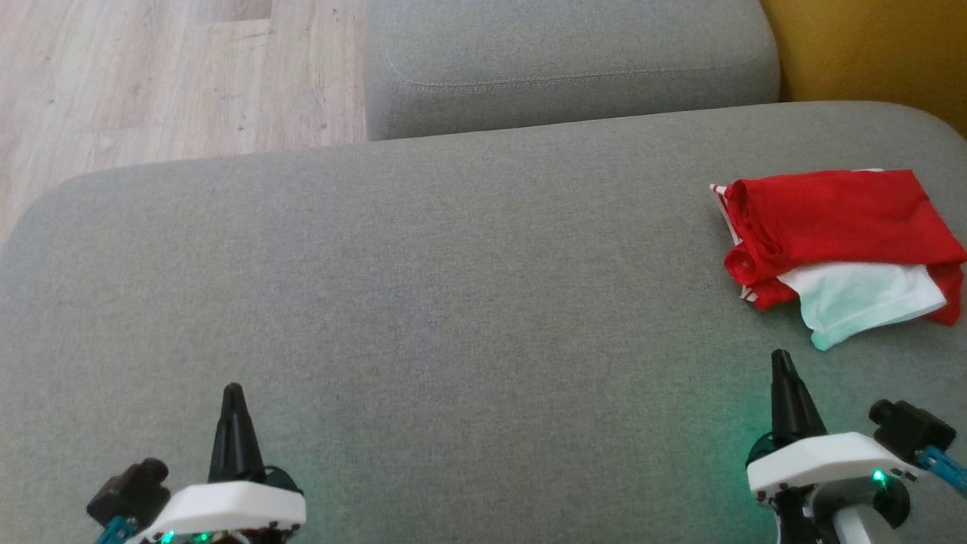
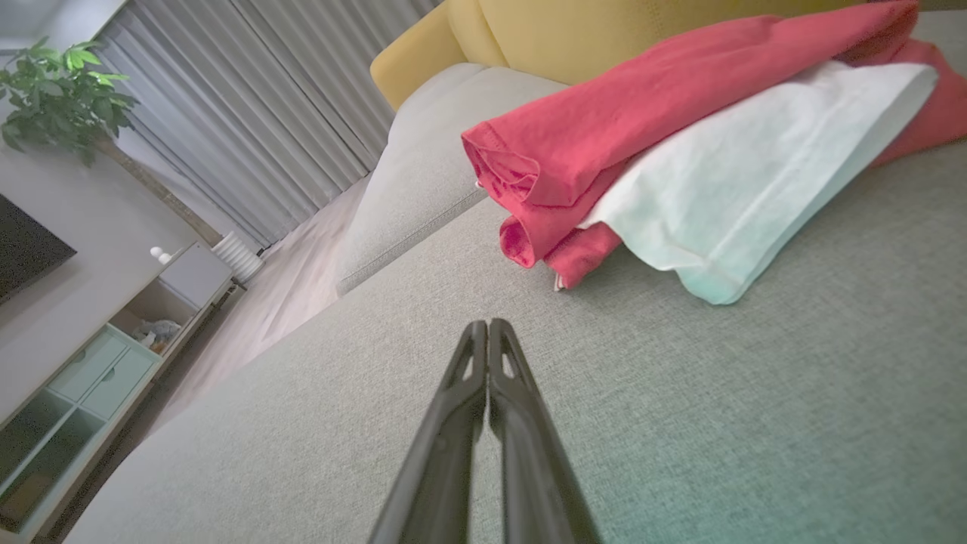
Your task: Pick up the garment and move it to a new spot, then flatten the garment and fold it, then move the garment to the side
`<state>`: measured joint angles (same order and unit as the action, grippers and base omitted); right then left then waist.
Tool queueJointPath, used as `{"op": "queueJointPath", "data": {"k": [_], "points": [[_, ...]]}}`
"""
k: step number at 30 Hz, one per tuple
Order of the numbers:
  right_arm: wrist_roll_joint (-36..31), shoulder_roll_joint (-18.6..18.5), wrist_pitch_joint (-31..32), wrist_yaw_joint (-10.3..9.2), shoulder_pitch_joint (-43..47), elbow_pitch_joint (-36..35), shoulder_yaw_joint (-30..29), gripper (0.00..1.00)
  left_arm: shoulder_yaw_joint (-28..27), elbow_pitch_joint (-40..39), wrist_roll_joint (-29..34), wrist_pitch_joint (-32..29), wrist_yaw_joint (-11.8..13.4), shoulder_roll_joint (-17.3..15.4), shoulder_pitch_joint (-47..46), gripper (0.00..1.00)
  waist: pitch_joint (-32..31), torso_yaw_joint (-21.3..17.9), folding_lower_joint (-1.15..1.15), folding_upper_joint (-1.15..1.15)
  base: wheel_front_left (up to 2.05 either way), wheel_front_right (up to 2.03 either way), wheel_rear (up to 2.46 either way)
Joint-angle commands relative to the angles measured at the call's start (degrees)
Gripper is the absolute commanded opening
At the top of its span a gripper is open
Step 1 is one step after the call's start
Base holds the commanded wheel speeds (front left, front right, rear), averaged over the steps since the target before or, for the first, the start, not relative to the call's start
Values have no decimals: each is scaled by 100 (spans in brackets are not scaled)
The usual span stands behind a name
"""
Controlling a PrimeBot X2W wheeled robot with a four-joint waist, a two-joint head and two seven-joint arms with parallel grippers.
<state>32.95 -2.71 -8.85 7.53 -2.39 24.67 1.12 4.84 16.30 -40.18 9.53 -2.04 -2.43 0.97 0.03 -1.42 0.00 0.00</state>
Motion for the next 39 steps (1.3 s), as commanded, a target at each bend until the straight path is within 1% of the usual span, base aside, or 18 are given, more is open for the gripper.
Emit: {"op": "queueJointPath", "data": {"k": [1, 39], "points": [[157, -13, 22, -1, -287, -224, -18, 0, -131, -197, -121, -47, -34, -12, -314, 0, 0, 2, 0, 0, 0, 0, 0], [2540, -15, 647, -2, -325, -571, -327, 0, -546, -208, -2221, -690, -245, -25, -480, 0, 6, 60, 0, 0, 0, 0, 0]]}}
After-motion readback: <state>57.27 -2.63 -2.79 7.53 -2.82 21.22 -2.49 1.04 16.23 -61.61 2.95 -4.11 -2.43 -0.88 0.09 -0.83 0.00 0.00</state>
